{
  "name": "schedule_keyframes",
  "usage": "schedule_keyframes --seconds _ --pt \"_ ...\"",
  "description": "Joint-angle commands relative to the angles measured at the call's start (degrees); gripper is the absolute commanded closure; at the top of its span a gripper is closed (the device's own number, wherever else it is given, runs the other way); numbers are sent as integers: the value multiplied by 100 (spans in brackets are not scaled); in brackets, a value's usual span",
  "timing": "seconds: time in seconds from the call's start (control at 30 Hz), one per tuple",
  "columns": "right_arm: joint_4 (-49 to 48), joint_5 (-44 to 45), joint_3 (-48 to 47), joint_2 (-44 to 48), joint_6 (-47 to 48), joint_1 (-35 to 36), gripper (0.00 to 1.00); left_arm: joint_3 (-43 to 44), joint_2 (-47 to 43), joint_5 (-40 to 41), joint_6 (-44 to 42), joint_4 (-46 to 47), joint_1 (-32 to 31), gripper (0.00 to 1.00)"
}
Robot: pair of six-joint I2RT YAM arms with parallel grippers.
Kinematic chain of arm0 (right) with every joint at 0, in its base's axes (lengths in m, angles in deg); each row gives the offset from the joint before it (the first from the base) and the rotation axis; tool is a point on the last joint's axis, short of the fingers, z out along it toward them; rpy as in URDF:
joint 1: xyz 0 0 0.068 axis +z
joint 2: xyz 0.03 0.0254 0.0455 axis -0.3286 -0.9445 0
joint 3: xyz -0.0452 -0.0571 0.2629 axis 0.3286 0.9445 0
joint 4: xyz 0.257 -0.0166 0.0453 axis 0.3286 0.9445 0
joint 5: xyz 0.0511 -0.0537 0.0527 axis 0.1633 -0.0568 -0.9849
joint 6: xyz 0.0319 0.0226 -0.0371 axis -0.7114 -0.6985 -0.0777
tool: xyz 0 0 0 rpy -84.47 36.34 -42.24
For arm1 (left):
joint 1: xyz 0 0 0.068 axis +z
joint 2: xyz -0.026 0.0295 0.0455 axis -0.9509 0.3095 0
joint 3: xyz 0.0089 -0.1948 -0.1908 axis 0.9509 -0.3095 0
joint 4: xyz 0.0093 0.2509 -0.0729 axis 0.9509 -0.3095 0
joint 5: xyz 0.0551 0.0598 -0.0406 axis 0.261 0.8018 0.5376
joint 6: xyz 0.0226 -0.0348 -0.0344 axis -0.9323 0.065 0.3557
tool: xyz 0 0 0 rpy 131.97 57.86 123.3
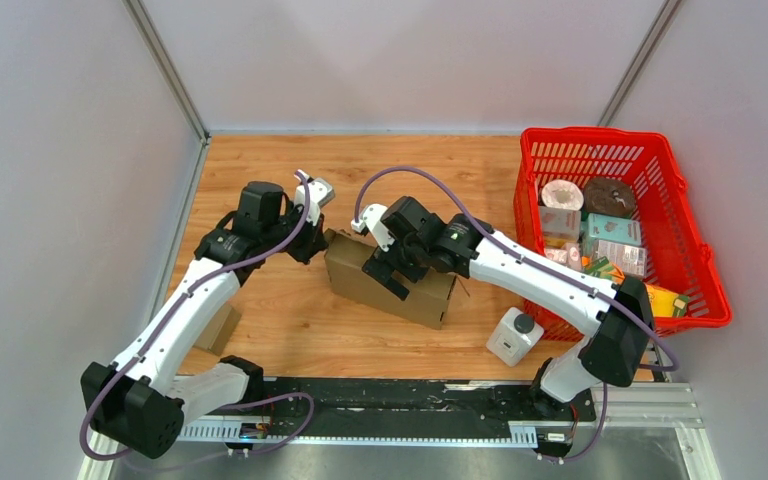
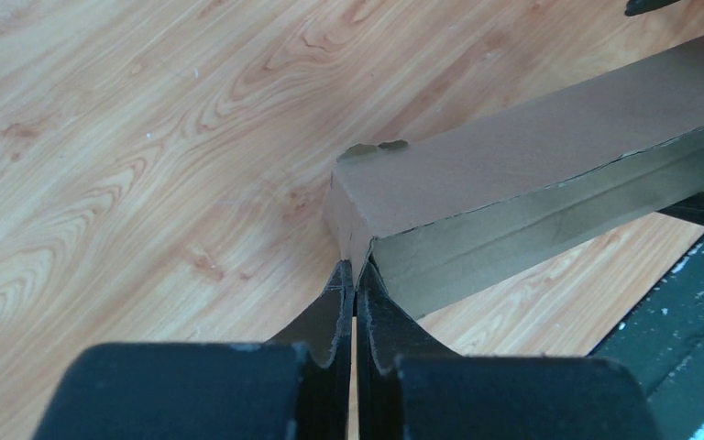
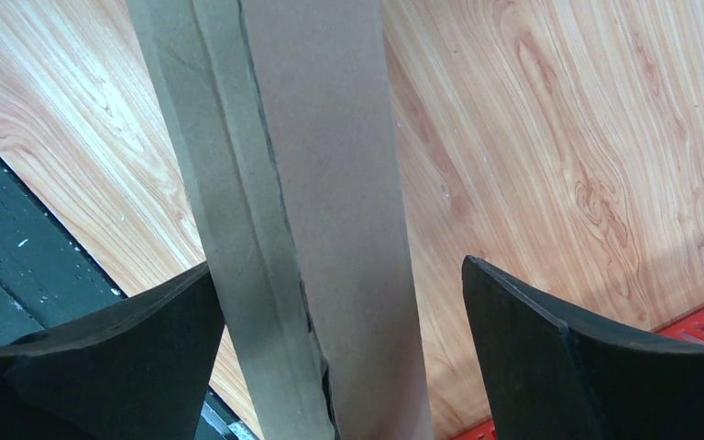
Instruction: Fold the paper box
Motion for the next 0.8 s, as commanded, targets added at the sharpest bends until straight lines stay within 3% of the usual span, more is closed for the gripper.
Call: schedule_keyframes --seconds 0.0,0.43,0.77 --pt "-221 115 -70 -100 -7 -10 0 452 -65 -412 328 -363 -21 100" --pt "-36 511 -219 -487 81 -9 1 1648 331 -1036 575 -1945 -21 100" --pt "-1 -991 -729 75 -1210 -229 0 937 102 -860 1006 -1603 -21 100"
